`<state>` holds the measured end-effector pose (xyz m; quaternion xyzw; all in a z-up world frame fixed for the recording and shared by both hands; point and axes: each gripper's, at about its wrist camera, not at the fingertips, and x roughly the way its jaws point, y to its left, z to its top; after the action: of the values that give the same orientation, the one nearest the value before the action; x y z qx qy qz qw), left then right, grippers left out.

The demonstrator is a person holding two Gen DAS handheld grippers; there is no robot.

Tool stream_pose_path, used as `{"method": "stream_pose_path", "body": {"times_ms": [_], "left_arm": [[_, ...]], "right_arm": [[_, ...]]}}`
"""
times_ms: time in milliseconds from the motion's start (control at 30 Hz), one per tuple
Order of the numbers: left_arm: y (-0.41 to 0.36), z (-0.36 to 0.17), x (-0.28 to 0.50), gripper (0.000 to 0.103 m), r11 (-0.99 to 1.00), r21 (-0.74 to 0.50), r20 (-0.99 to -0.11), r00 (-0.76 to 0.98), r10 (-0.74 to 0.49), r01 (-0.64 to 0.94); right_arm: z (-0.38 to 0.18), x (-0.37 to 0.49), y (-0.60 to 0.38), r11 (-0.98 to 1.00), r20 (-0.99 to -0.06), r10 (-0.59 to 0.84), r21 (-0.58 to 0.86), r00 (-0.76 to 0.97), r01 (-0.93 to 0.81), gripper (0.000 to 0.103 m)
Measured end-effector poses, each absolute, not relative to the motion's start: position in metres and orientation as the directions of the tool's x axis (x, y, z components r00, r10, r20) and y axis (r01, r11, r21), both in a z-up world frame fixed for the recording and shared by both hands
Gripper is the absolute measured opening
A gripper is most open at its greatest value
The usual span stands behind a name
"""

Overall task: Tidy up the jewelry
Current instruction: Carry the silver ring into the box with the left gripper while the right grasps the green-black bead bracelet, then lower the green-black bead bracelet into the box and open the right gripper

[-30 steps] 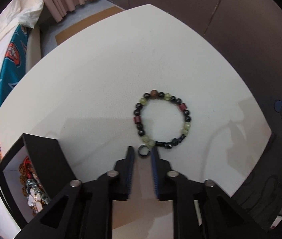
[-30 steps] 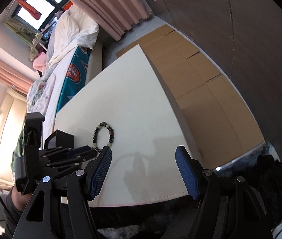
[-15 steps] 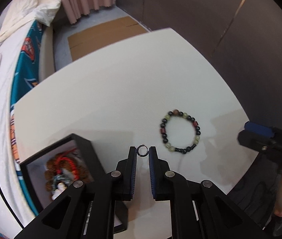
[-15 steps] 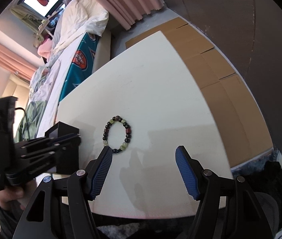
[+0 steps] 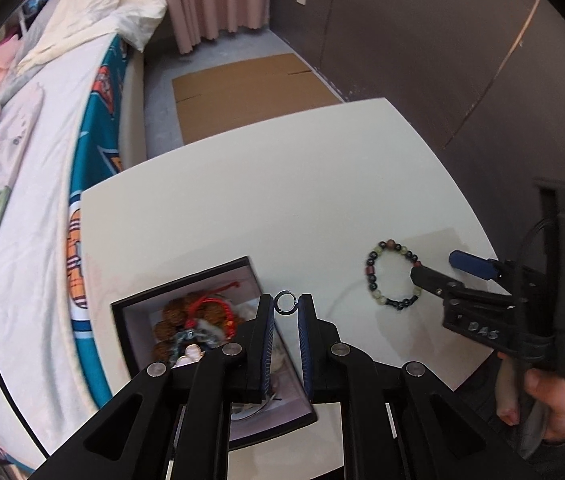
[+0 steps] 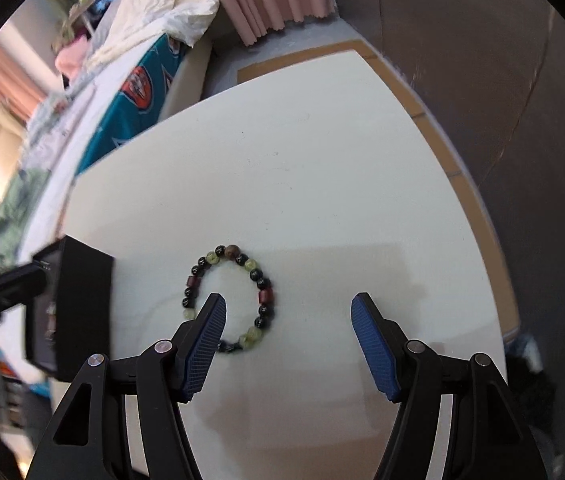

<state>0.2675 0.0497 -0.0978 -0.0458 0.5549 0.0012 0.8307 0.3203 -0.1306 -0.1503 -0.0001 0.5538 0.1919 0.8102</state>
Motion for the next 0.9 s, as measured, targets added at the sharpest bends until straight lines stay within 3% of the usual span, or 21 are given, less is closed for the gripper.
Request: {"method": "stream_pose_path", "body": {"times_ms": [133,233,300,533,900], "left_arm": [[0.056,-0.095,0.262,0.012,0.995,-0.079,-0.919,0.393,-0.046,-0.068],[0.06,-0.093,0.259,0.012,0.993,-0.089,-0.916,0.398,-0.051,-0.076],[0.062,-0.091,0.256,0.012,0.992,-0.094,-0.914,0.401,-0.054,-0.079],[0.078,-0.072,0.242,0.012,0.987,-0.12,-0.893,0.446,-0.059,-0.108],[0.103,-0.064,0.224,0.012,0.973,-0.18,-0.88,0.465,-0.093,-0.147]], "right_arm": [[-0.148,0.315,-0.12,0.937,-0.907,0.235,0.115,0.35,-0.33,0.06],[-0.147,0.311,-0.115,0.934,-0.909,0.183,0.042,0.375,-0.356,0.035],[-0.145,0.31,-0.114,0.927,-0.909,0.201,0.056,0.365,-0.372,0.01],[-0.131,0.305,-0.133,0.901,-0.879,0.353,0.228,0.32,-0.368,0.009],[-0.074,0.297,-0.13,0.839,-0.792,0.504,0.355,0.344,-0.412,0.009]]}}
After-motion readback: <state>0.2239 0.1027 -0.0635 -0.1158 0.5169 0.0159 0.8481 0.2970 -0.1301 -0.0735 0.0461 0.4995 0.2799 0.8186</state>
